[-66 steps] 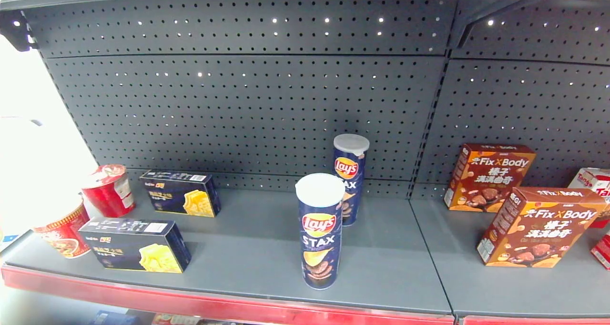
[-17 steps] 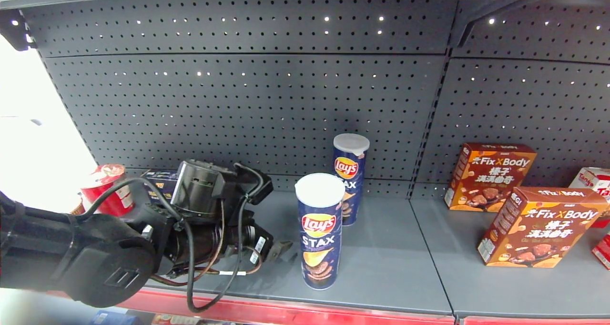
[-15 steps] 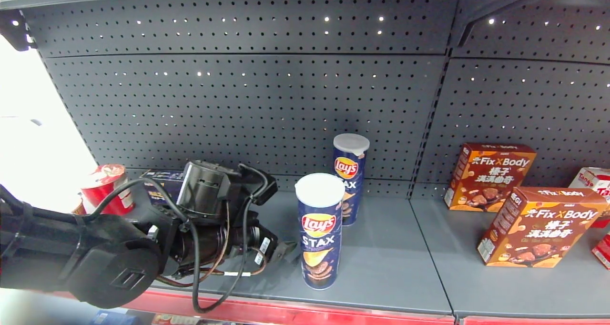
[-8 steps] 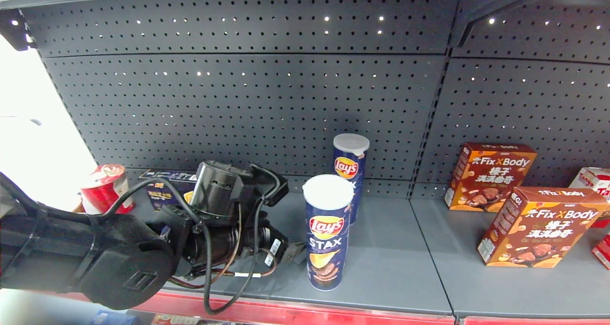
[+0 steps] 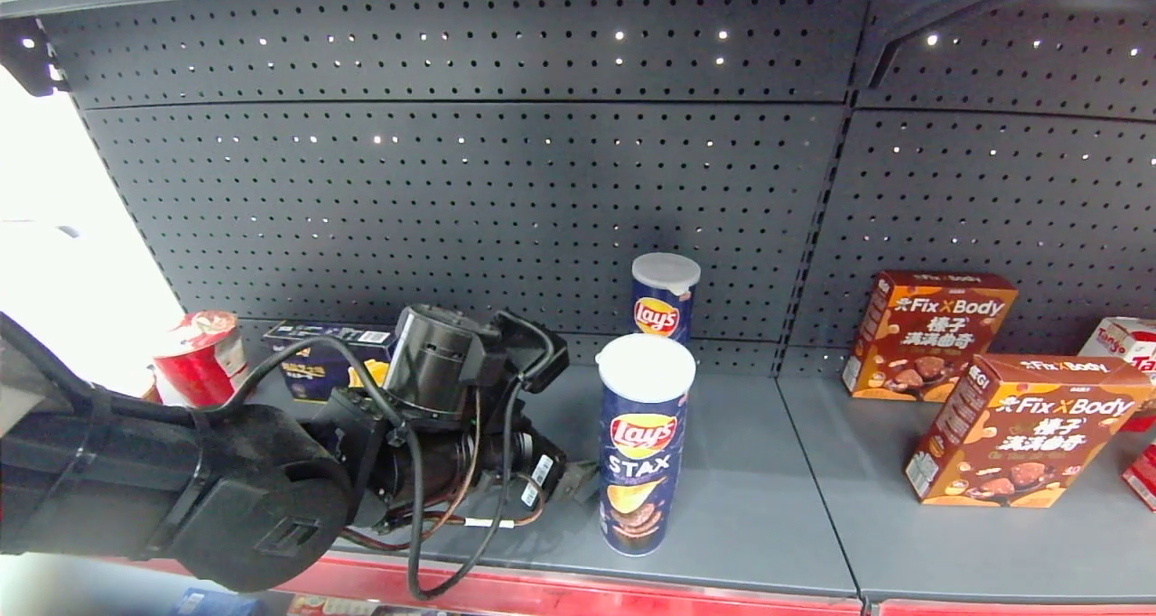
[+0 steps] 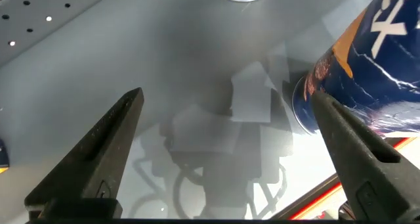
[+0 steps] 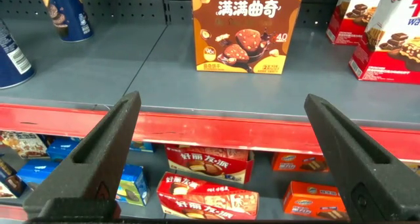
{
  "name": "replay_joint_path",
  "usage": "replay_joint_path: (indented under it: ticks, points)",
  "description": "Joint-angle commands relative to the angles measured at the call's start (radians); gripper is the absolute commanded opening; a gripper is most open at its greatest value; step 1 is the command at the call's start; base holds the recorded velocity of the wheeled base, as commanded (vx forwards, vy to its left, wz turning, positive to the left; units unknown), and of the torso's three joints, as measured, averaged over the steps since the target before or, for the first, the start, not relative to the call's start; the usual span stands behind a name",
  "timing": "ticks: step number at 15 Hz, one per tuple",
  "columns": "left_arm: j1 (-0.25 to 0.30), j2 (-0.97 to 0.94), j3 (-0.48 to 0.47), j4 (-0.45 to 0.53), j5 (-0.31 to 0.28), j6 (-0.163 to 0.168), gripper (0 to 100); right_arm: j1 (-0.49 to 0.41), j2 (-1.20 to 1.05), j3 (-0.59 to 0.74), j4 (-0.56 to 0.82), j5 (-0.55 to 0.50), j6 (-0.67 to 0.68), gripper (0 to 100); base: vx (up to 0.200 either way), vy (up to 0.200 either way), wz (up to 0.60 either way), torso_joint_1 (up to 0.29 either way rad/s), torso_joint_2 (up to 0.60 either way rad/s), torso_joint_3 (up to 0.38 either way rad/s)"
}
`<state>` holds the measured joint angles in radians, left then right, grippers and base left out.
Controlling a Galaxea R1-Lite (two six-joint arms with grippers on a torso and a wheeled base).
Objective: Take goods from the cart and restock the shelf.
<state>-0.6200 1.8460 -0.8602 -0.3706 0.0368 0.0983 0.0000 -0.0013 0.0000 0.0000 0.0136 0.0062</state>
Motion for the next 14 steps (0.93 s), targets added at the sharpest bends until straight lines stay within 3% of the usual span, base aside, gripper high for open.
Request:
replay_joint_path:
  ticks: [1, 6, 10, 14]
  points:
    - [-0.003, -0.002, -0.002, -0.001, 0.0, 0.0, 100, 0.0, 0.001, 0.0, 0.0, 0.0, -0.002, 100, 0.0, 0.0, 0.0, 0.0, 0.0, 0.0]
    - [-0.01, 0.009, -0.014, -0.001, 0.002, 0.0, 100, 0.0, 0.001, 0.0, 0.0, 0.0, -0.002, 100, 0.0, 0.0, 0.0, 0.0, 0.0, 0.0]
    - [-0.041, 0.024, -0.04, 0.001, 0.023, -0.04, 100, 0.0, 0.001, 0.0, 0.0, 0.0, 0.0, 100, 0.0, 0.0, 0.0, 0.0, 0.0, 0.0]
    - [-0.055, 0.036, -0.043, 0.001, 0.025, -0.04, 100, 0.0, 0.001, 0.0, 0.0, 0.0, 0.0, 100, 0.0, 0.0, 0.0, 0.0, 0.0, 0.0]
